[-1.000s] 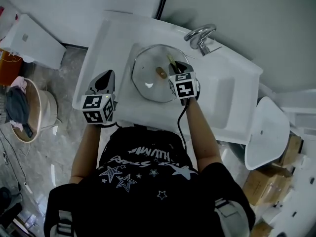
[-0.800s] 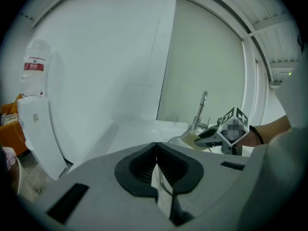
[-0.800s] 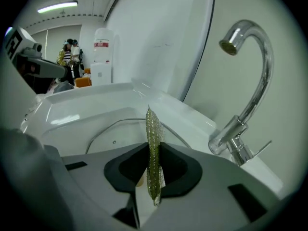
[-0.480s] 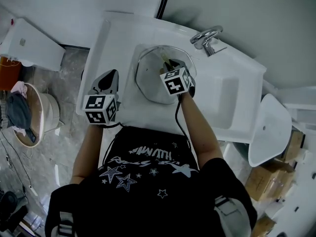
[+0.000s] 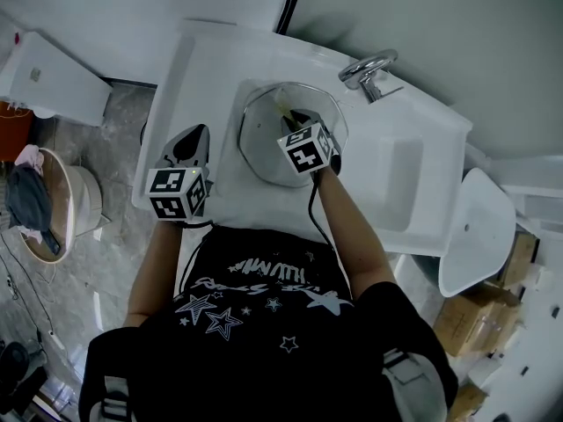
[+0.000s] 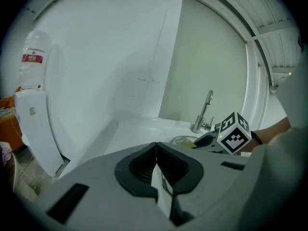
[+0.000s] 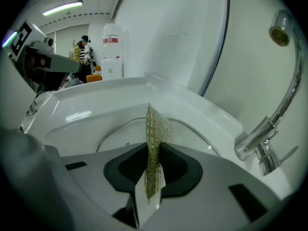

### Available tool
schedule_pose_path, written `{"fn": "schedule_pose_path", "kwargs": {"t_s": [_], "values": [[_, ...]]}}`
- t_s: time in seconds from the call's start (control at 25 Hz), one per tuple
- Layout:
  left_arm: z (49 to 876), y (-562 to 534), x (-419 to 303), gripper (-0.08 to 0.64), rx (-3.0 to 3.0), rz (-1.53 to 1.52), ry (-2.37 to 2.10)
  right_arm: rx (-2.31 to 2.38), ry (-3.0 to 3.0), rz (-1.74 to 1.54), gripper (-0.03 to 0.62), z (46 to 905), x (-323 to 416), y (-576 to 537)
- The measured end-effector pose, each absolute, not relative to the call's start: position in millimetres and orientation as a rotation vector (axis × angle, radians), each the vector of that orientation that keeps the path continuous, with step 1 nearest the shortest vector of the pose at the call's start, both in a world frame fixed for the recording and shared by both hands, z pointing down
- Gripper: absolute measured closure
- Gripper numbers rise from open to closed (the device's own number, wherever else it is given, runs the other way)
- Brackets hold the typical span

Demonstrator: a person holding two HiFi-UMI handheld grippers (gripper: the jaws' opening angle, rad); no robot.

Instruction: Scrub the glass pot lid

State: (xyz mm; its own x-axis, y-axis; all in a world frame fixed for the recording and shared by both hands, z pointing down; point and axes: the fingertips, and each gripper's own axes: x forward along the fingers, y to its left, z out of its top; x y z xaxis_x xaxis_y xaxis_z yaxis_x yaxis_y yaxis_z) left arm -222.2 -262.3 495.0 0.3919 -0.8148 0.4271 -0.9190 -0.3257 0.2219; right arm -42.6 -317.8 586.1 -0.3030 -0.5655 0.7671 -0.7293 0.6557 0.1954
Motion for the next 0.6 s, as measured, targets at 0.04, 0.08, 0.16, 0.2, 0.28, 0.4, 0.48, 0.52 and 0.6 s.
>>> {"fn": "schedule_pose_path", "kwargs": {"t_s": [0.04, 0.08, 0.16, 0.2, 0.28, 0.4, 0.48, 0.52, 0.6], "values": [[495.3, -262.6, -222.0, 0.551, 2.231, 0.33, -1.49, 0.983, -2.011, 0.239, 0.518, 588.3, -47.1, -315.3], [495.7, -262.8, -222.1, 0.551, 2.23, 0.328, -1.49, 0.954, -2.023, 0.237, 0.517, 590.3, -51.9, -312.2], [496.1, -262.6, -222.8, 0.551, 2.227, 0.325, -1.491, 0.886, -2.048, 0.227, 0.517, 594.0, -62.1, -304.6], [496.2, -262.3, -223.4, 0.551, 2.225, 0.324, -1.491, 0.849, -2.059, 0.222, 0.517, 595.9, -67.5, -300.4], [496.7, -261.4, -225.0, 0.551, 2.22, 0.321, -1.492, 0.772, -2.08, 0.214, 0.517, 600.4, -78.1, -291.7], [498.4, -259.5, -225.9, 0.551, 2.212, 0.317, -1.488, 0.668, -2.087, 0.197, 0.517, 607.2, -89.7, -278.9], [499.6, -258.3, -225.7, 0.551, 2.211, 0.316, -1.484, 0.623, -2.085, 0.183, 0.517, 610.0, -94.8, -272.7], [500.1, -257.7, -225.5, 0.551, 2.211, 0.315, -1.481, 0.602, -2.081, 0.176, 0.515, 611.7, -96.9, -269.7], [501.5, -256.0, -225.3, 0.551, 2.21, 0.319, -1.479, 0.55, -2.073, 0.165, 0.515, 616.4, -100.5, -262.3]]}}
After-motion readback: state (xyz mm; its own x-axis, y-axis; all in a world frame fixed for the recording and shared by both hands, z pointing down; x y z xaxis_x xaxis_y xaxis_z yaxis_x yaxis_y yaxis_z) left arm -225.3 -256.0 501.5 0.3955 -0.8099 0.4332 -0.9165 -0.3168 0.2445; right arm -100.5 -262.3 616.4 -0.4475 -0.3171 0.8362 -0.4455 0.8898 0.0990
